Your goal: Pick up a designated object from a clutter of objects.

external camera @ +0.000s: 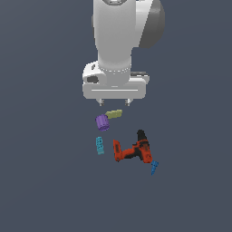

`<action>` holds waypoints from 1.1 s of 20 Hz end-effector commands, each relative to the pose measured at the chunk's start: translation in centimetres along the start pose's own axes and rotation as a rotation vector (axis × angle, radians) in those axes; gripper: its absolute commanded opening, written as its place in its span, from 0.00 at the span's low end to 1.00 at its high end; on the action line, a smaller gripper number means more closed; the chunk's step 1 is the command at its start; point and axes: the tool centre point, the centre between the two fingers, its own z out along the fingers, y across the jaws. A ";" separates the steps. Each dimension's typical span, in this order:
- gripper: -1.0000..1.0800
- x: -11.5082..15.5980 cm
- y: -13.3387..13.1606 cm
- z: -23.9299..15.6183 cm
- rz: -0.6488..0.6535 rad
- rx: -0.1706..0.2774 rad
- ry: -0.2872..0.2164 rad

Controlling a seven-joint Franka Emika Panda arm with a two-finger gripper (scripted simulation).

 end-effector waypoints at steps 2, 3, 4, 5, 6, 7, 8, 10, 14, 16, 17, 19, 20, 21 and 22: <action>0.81 0.0 -0.1 0.0 -0.001 0.000 0.001; 0.81 0.1 -0.2 -0.1 -0.004 -0.002 0.002; 0.81 0.1 -0.4 -0.1 -0.008 -0.003 0.005; 0.81 0.2 -0.7 -0.3 -0.014 -0.006 0.009; 0.81 0.3 -1.0 -0.4 -0.020 -0.008 0.012; 0.81 0.4 -1.2 -0.6 -0.023 -0.010 0.014; 0.81 0.4 -1.2 -0.7 -0.025 -0.011 0.015; 0.81 0.3 -1.2 -0.7 -0.025 -0.011 0.015; 0.81 0.5 -1.5 -0.1 -0.026 -0.010 0.016; 0.81 0.7 -1.8 0.4 -0.028 -0.010 0.018; 0.81 0.8 -2.0 0.7 -0.029 -0.009 0.019; 0.81 1.1 -2.4 1.6 -0.032 -0.009 0.021; 0.81 1.2 -2.7 2.1 -0.033 -0.008 0.022; 0.81 1.4 -3.0 2.6 -0.035 -0.008 0.024; 0.81 1.5 -3.3 3.2 -0.037 -0.007 0.026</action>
